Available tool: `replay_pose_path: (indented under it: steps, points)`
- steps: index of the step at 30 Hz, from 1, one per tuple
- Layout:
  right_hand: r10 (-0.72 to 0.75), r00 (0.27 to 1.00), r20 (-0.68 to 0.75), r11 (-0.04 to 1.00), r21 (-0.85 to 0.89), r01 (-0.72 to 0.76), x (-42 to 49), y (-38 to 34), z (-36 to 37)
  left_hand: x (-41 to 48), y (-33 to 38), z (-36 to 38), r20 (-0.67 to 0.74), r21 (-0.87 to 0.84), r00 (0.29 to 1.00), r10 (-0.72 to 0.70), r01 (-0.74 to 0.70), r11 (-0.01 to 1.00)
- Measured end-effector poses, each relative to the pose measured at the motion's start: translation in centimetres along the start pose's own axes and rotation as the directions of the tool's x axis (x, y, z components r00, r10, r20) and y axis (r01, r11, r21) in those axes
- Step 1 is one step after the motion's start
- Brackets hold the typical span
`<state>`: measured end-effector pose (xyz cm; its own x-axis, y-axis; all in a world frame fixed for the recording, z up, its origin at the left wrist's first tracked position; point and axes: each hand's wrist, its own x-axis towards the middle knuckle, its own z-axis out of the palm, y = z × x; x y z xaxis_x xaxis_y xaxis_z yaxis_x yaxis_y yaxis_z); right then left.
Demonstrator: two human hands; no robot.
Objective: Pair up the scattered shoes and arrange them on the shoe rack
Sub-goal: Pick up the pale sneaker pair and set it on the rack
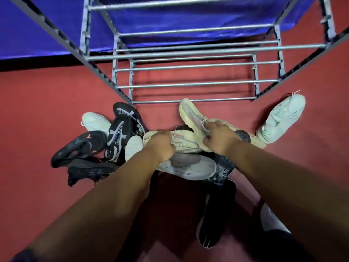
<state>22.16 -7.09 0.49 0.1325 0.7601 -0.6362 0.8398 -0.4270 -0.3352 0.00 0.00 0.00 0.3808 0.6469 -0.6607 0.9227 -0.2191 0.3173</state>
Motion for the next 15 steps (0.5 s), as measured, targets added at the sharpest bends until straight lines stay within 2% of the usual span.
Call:
replay_pose_path:
  steps: [5, 15]
  points:
    - [0.010, 1.000, -0.020, 1.000, -0.004, -0.010, 0.9, 0.5, 1.4, 1.5, -0.8, 1.9, -0.023, 0.036, 1.000, 0.004, -0.003, 0.999]
    - [-0.042, 0.994, -0.102, 0.999, 0.000, 0.042, 0.5, 1.1, 4.0, 1.1, -2.7, 4.7, -0.185, 0.041, 0.981, 0.052, -0.045, 0.998]
